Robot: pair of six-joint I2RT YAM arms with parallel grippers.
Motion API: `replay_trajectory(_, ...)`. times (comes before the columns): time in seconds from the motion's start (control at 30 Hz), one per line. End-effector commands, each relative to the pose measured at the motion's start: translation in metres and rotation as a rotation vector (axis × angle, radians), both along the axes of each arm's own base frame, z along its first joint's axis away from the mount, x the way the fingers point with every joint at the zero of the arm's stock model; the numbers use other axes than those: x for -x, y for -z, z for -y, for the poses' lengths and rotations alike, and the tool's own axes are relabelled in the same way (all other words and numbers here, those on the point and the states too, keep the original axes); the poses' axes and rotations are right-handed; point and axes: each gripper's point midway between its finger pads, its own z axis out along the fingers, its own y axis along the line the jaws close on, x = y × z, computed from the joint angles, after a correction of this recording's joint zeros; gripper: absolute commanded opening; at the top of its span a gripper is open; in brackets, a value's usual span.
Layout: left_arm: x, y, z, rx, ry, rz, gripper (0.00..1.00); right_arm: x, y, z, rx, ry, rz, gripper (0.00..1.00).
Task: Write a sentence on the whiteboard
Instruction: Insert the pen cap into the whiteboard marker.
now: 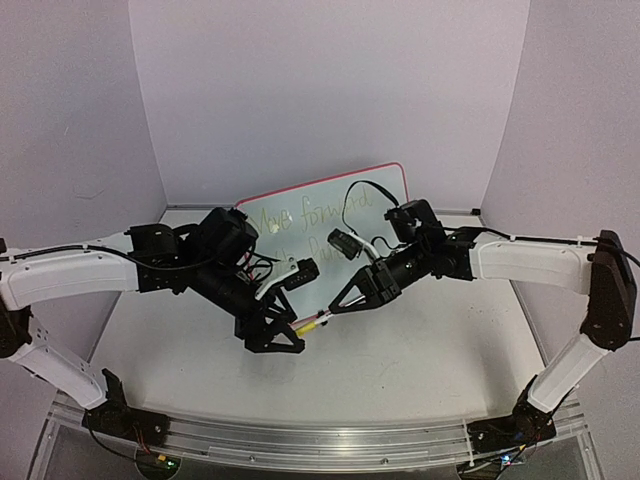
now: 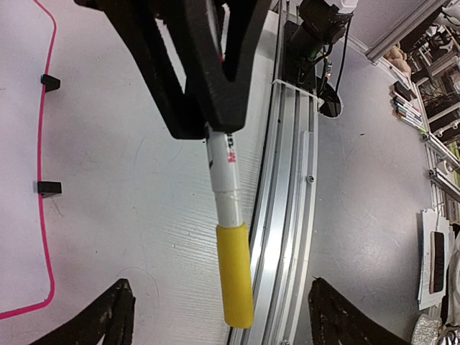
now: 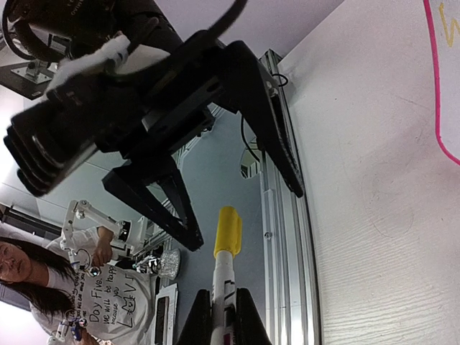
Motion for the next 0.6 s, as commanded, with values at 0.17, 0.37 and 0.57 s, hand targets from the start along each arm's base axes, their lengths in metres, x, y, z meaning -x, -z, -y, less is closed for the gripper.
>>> replay_trajectory(0.17, -0.001, -0.018, 0.013, 0.054, 0.028, 0.007, 0.48, -0.004, -0.026, -0.001, -0.063, 0.013, 0.071, 0.0)
replay_trajectory(0.37, 0.002, -0.019, 0.016, 0.061, 0.049, -0.014, 0.2, -0.004, -0.021, -0.002, -0.056, 0.007, 0.058, 0.0)
replay_trajectory(0.57, 0.003, -0.023, 0.017, 0.072, 0.06, -0.012, 0.0, -0.002, -0.015, -0.004, -0.048, -0.012, 0.027, 0.0)
